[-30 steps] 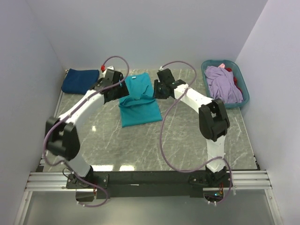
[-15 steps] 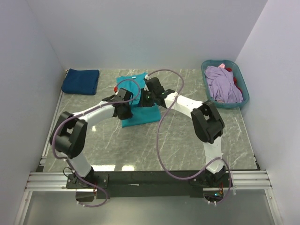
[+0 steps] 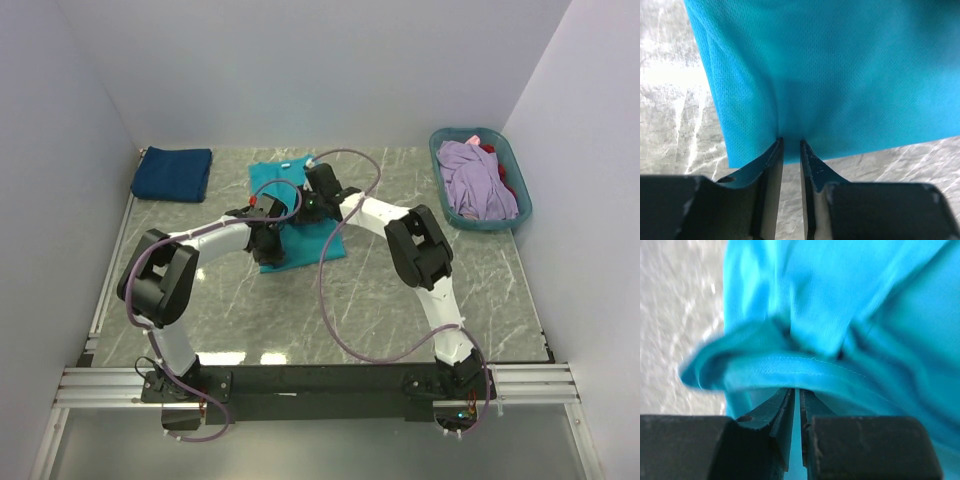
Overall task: Fold and stack the t-shirts
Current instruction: Fold the tshirt
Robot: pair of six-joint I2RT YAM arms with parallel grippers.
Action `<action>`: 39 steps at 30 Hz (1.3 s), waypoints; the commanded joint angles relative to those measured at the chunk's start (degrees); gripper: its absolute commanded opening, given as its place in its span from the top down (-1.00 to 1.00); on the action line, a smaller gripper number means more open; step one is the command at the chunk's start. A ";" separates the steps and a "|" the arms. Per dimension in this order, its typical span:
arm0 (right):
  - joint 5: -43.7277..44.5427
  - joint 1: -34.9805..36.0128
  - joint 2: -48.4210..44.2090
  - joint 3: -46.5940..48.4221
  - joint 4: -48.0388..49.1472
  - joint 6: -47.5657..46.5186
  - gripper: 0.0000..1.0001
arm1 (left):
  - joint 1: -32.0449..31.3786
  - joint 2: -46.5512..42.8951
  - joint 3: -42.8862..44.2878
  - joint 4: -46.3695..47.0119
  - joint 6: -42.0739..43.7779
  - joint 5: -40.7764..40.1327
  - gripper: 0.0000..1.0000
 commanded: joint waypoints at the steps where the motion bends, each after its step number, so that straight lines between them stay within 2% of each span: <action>1: 1.65 -2.50 1.81 5.66 2.07 0.71 0.68 | -0.03 -0.65 -0.59 -2.66 1.86 2.21 0.49; 5: 1.38 -4.53 4.98 12.86 -0.21 1.32 0.64 | -0.03 -1.44 -2.87 -4.24 3.35 3.18 0.47; 10: 1.12 -5.41 1.22 10.69 -0.48 -0.35 0.55 | -0.03 -6.09 -8.41 -4.77 3.62 5.19 0.46; 14: -1.59 -5.41 -6.95 -0.17 1.53 -1.05 0.39 | -0.03 -11.54 -11.40 -5.91 2.66 6.25 0.40; 18: -5.90 -5.32 -15.13 -9.69 3.38 -0.61 0.33 | 0.32 -16.91 -11.14 -4.60 1.86 5.90 0.18; 21: -11.07 -5.32 -21.36 -16.63 5.22 0.53 0.30 | 2.51 -20.69 -10.27 -1.45 0.46 6.87 0.05; 25: -16.01 -5.32 -24.45 -24.02 9.79 2.11 0.30 | 7.77 -24.21 -10.44 4.78 -1.04 7.74 0.01; 30: -20.40 -5.32 -23.76 -28.95 14.36 3.69 0.26 | 12.35 -18.25 -6.58 8.93 -0.86 11.70 0.19; 33: -21.03 -5.32 -21.83 -29.22 14.73 3.35 0.26 | 14.20 -11.32 -2.99 10.34 -0.42 12.84 0.33; 39: -21.47 -5.58 -19.10 -30.62 15.51 3.34 0.26 | 15.52 -1.73 4.93 7.89 0.89 13.64 0.40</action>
